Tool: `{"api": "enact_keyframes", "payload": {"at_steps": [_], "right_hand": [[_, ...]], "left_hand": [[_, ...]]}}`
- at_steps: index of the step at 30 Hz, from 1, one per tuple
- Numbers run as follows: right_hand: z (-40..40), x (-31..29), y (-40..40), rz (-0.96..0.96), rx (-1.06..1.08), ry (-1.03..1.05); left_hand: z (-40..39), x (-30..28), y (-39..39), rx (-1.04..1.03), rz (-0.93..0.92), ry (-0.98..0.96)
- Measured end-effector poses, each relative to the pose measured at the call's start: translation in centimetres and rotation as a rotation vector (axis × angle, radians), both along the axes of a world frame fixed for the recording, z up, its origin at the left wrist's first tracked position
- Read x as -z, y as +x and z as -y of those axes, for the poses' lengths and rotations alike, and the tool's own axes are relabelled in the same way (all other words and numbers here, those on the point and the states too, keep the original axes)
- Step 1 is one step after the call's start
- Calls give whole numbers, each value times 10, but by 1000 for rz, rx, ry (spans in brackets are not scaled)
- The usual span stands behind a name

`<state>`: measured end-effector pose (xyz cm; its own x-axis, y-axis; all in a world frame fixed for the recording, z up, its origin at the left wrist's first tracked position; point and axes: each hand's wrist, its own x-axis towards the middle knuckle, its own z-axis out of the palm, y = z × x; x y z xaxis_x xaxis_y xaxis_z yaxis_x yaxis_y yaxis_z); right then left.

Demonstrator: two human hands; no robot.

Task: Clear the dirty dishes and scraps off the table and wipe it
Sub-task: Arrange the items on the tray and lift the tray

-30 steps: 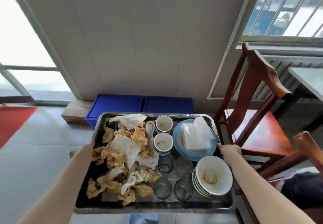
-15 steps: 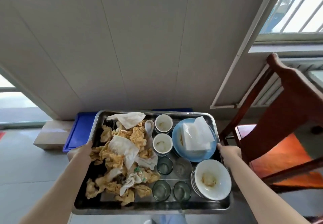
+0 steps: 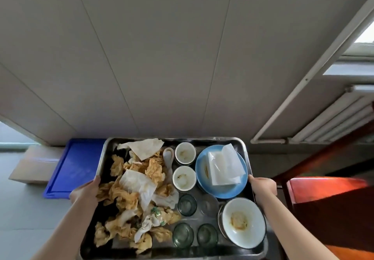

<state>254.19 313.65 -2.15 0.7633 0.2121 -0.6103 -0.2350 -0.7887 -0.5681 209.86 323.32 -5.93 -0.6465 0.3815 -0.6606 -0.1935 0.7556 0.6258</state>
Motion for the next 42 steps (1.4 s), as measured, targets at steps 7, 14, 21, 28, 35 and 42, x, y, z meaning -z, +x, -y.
{"api": "enact_keyframes", "payload": {"at_steps": [7,14,21,28,35,42], "right_hand": [[-53,71,27,10,32,-7],[-98,158,46,-2,30,4],[-133,246,60,2,34,-9],[-150,322,65,2,46,-20],[-159,382,67,10,42,-5],[-167,419,73,18,-45,-101]], "left_hand": [[-63,66,26,15,-11,7],[-110,152,43,31,13,-12],[-135,240,54,18,50,-27],[-157,310,61,-13,35,-67],[-171,368,65,-12,40,-120],[-182,395,74,-6,44,-129]]}}
